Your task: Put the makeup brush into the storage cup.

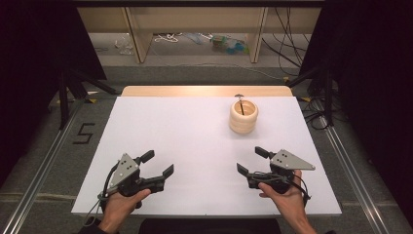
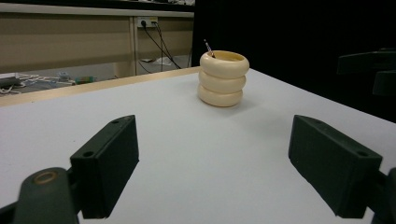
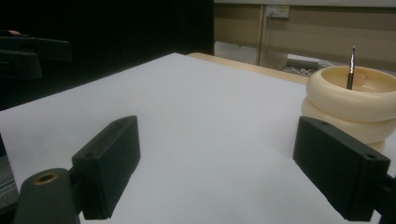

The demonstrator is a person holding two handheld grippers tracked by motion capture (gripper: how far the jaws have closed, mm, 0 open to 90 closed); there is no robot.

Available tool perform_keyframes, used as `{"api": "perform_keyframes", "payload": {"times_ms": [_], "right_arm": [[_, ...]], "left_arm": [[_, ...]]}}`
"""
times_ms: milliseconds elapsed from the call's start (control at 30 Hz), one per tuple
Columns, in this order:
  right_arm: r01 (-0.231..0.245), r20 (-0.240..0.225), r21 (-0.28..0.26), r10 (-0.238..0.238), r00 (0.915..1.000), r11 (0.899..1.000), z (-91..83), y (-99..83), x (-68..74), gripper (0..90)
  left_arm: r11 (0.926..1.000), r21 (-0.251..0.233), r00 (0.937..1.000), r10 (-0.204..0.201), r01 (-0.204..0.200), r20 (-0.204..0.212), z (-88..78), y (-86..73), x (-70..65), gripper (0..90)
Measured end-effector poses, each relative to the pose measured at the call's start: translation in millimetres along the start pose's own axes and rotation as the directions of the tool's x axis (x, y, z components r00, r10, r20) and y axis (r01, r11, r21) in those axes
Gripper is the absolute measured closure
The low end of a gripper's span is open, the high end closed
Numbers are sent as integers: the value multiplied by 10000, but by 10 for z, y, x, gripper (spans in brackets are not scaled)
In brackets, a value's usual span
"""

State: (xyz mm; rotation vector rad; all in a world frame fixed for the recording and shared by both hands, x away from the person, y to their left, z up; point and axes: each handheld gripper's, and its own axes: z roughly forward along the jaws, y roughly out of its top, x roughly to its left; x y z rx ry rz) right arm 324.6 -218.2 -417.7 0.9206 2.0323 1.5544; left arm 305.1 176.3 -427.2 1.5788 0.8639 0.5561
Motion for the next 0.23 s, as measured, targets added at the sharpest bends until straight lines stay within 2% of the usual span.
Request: {"api": "perform_keyframes", "payload": {"times_ms": [167,233], "right_arm": [[41,73,-80,-40,10000,10000,7,-3,3,160],[-38,-59,-93,37,10000,9999,8,-1,3,160]], "left_arm": [[10000,6,10000,17,-17,0,1,0,2,159],[10000,3,10000,15,-15,-3,1,0,3,159]]}}
